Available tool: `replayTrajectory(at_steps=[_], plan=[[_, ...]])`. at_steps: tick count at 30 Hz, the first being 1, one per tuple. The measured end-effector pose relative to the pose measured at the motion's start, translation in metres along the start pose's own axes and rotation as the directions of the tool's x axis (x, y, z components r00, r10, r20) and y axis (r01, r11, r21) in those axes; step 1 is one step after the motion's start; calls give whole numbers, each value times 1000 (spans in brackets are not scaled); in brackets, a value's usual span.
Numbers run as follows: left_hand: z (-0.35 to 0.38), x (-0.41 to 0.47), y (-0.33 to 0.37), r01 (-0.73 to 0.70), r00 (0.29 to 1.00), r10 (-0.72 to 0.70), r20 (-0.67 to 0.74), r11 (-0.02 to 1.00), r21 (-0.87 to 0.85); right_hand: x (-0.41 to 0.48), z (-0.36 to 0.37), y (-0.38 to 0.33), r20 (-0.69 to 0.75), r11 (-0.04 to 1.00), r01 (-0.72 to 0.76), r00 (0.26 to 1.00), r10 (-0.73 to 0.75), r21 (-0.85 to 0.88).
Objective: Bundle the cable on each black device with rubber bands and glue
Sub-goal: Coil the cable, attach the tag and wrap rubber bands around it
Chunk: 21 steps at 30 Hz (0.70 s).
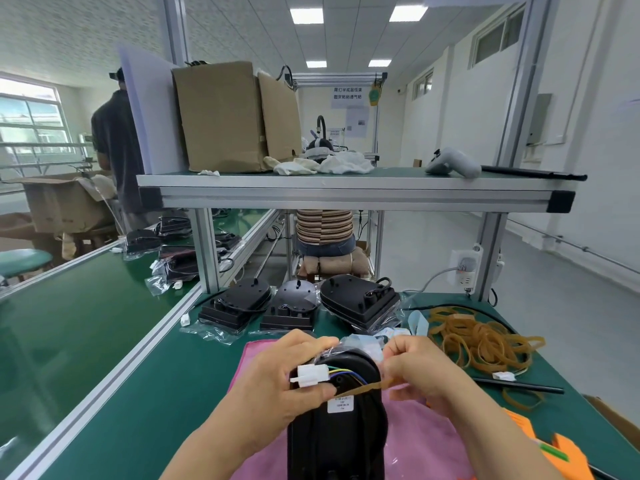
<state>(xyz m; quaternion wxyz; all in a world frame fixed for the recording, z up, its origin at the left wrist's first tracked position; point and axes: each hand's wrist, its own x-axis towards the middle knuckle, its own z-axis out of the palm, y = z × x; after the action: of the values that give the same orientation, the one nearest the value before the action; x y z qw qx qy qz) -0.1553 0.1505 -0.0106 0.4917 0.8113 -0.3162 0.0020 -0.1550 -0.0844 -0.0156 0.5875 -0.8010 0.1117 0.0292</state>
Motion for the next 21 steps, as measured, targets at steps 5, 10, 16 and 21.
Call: replayTrajectory(at_steps=[5,10,16,21], plan=[[-2,1,1,2,1000,-2,23,1000,-21,-2,-1,-23,8,986,160,987,-160,55],[-2,4,-2,5,1000,-4,21,999,-38,-7,-2,-18,80,988,135,987,-140,73],[0,7,-18,90,994,-96,-51,989,-115,-12,-9,-7,219,975,133,961,-172,180],[4,7,-30,103,982,-159,-100,901,-421,-14,4,-3,365,965,237,894,-262,112]])
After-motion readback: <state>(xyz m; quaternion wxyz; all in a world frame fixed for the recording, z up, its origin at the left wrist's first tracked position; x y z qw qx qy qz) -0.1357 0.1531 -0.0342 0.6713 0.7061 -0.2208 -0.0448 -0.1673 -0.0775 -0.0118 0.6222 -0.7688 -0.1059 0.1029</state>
